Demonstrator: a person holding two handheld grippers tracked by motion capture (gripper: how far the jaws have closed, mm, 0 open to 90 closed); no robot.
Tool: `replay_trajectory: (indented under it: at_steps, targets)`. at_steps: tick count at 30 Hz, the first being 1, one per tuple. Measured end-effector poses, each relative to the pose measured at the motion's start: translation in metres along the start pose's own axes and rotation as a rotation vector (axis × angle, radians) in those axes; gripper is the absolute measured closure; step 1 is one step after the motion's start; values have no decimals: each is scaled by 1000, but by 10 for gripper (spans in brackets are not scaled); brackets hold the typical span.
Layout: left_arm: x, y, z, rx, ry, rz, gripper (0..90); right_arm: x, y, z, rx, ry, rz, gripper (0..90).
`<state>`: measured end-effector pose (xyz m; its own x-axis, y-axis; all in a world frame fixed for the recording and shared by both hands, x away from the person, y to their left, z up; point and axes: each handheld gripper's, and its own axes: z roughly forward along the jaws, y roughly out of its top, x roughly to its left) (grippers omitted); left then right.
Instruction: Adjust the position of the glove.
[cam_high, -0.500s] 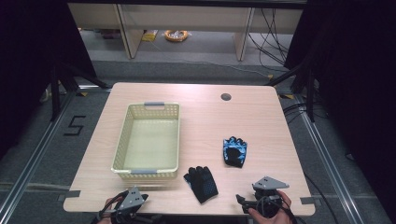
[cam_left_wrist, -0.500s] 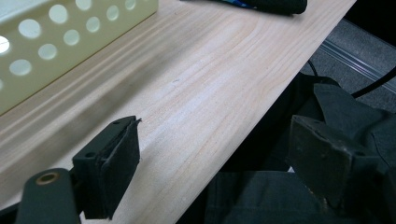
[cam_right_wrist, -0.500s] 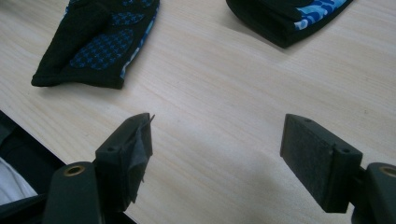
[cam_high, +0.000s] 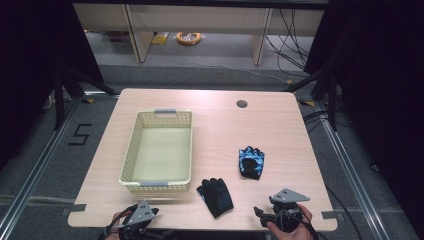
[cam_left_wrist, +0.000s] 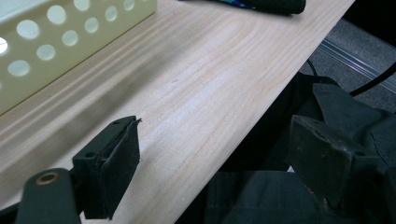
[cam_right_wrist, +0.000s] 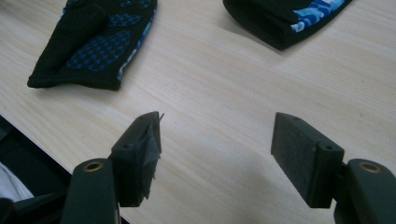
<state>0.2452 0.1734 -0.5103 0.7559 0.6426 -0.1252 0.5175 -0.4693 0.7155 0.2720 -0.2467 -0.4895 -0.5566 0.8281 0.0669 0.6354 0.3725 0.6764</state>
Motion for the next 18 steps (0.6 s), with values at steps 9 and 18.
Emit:
replay_trajectory:
  at_steps: [9,18]
  targets:
    - [0,0,0,3,7,8,166,1,2,0,-1,7,-6,353]
    - [1,0,0,3,8,8,166,4,4,1,-9,-6,13,354]
